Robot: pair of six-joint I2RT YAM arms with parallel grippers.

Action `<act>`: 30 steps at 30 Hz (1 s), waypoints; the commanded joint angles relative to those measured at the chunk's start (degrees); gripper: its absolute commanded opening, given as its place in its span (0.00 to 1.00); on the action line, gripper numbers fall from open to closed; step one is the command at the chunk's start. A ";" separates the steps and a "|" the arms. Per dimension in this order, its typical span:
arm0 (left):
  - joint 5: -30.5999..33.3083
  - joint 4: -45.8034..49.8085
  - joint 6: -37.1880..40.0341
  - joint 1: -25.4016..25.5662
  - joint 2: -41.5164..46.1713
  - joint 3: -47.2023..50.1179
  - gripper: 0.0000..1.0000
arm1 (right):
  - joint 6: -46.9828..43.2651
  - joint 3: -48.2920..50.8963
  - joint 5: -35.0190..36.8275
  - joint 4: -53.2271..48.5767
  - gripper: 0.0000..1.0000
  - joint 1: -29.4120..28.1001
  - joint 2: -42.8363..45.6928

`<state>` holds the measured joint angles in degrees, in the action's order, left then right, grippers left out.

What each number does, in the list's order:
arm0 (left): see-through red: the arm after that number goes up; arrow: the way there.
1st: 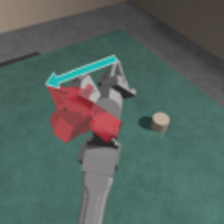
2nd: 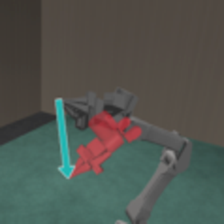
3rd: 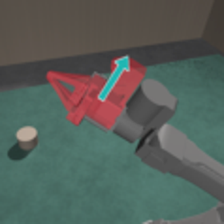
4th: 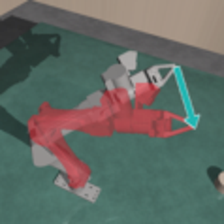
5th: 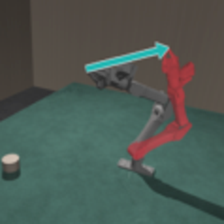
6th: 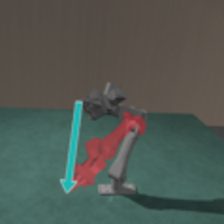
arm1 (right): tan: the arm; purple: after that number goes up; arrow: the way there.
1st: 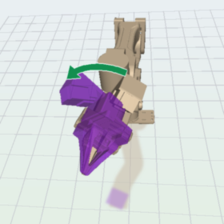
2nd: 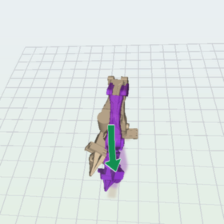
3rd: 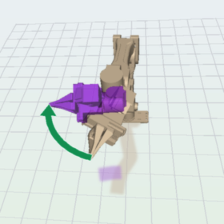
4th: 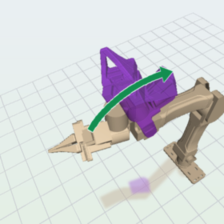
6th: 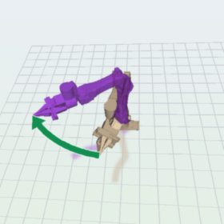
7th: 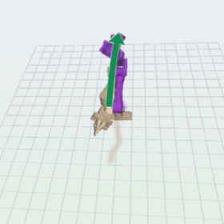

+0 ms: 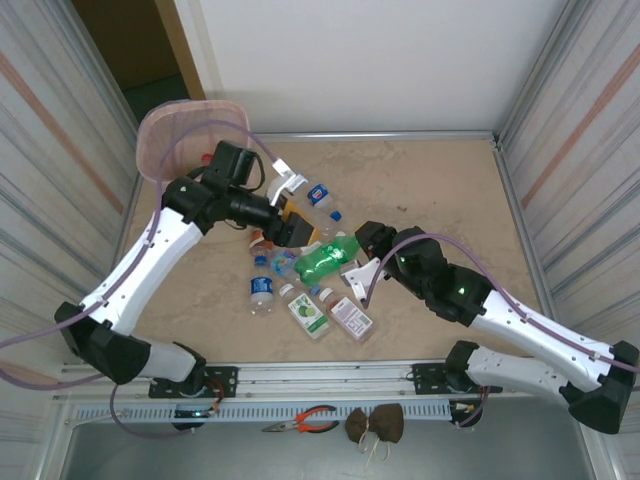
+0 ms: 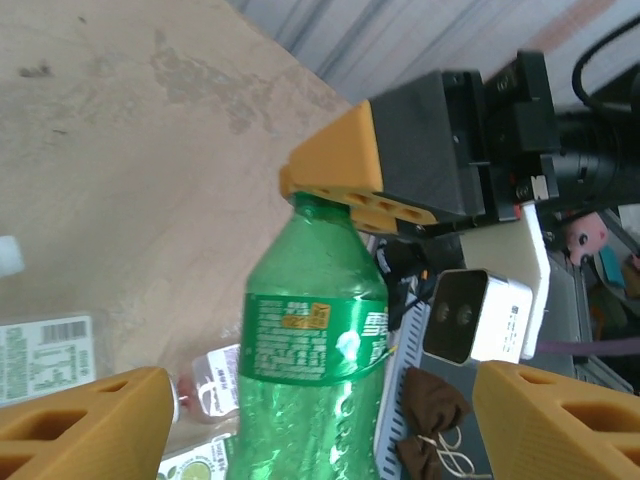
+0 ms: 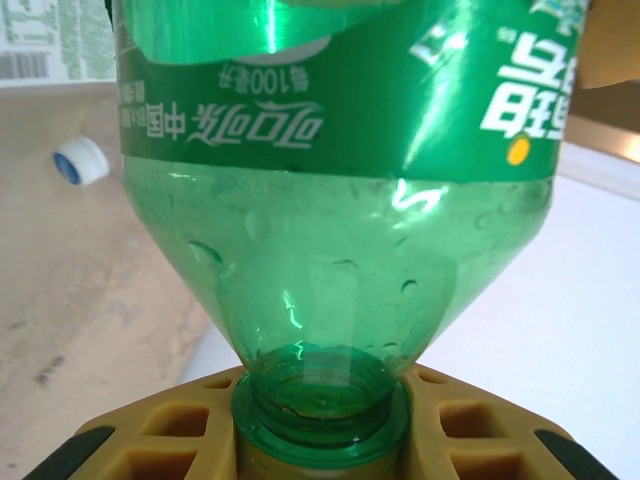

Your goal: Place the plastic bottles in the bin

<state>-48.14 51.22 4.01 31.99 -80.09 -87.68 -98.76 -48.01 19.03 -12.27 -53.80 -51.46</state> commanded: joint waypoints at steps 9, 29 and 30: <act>3.59 9.55 6.68 8.55 -4.09 -3.98 0.79 | -15.70 -4.76 -5.97 5.98 0.09 -0.78 2.70; 1.14 11.18 9.16 11.08 -6.96 -7.00 0.74 | -18.57 -6.59 -7.19 4.56 0.07 -3.14 1.68; 1.17 11.27 9.22 11.01 -6.92 -7.14 0.73 | -18.49 -6.63 -7.12 4.46 0.07 -3.15 1.63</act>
<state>-45.87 61.98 11.84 42.87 -87.05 -92.90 -116.07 -52.69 12.10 -8.16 -56.34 -49.89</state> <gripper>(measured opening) 0.734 0.306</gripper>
